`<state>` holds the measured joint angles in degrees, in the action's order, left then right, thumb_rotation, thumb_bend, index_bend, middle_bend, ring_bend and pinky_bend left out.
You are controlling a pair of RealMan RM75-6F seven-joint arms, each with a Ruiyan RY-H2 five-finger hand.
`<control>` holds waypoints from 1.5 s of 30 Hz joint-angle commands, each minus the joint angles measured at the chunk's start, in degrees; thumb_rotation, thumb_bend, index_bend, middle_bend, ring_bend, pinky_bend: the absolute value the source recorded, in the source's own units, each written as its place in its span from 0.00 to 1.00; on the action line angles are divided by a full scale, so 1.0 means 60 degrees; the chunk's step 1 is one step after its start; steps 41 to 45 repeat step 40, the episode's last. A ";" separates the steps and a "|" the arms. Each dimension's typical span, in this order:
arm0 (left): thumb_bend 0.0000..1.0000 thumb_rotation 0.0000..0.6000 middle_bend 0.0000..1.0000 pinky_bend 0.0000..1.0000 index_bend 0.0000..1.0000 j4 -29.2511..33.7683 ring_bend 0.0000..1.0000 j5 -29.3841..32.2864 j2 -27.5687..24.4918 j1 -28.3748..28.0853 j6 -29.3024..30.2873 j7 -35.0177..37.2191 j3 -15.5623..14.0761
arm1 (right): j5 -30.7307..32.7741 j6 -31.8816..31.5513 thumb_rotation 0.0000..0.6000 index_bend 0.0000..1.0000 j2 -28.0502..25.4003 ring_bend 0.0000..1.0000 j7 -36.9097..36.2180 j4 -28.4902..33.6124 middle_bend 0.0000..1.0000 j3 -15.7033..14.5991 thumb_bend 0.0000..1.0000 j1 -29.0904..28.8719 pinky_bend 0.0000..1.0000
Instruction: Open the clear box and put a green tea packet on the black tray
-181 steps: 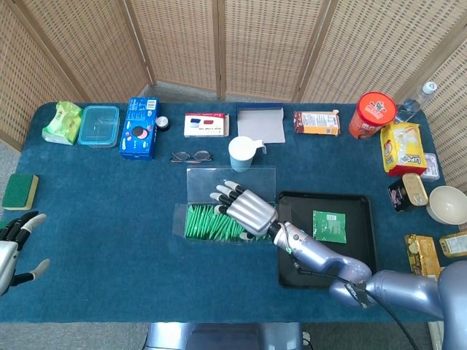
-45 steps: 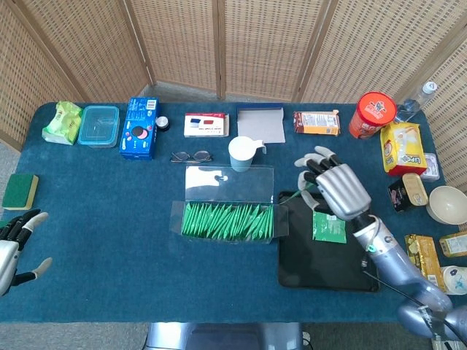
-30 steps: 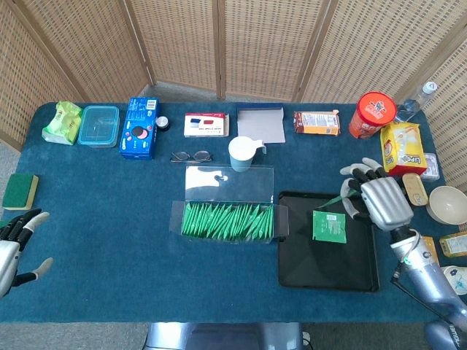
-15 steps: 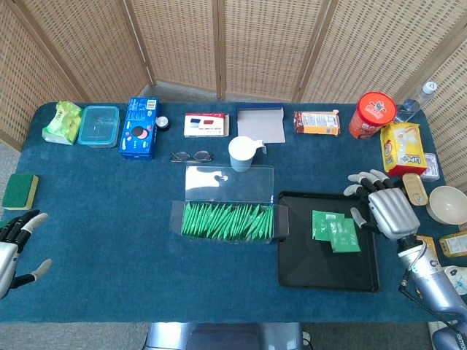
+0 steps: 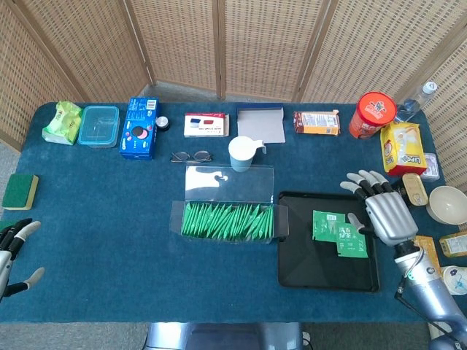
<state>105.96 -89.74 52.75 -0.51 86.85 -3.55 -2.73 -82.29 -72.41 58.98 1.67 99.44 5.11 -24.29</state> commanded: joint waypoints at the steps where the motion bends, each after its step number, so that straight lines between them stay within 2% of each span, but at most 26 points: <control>1: 0.20 1.00 0.13 0.24 0.14 -0.0109 0.15 0.0029 0.0026 0.0091 0.0056 0.0040 -0.0054 | 0.0448 -0.0444 1.00 0.21 -0.0094 0.09 0.0809 0.0741 0.16 -0.0044 0.40 0.0472 0.11; 11: 0.20 1.00 0.13 0.24 0.14 -0.0530 0.15 0.0024 0.0373 0.0391 0.0226 0.0181 -0.0212 | 0.0918 -0.1476 1.00 0.21 0.0091 0.09 0.2079 0.1639 0.16 -0.0497 0.41 0.1623 0.11; 25: 0.20 1.00 0.13 0.24 0.14 -0.0653 0.15 -0.0282 0.0979 0.0601 0.0198 -0.0009 -0.0479 | 0.0502 -0.2999 1.00 0.21 0.0645 0.08 0.2108 0.1453 0.16 -0.1095 0.41 0.3191 0.11; 45: 0.20 1.00 0.13 0.24 0.14 -0.0479 0.15 -0.0312 0.1013 0.0398 0.0045 -0.0136 -0.0285 | 0.0326 -0.2698 1.00 0.21 0.0856 0.08 0.1633 0.1213 0.16 -0.0902 0.41 0.3378 0.11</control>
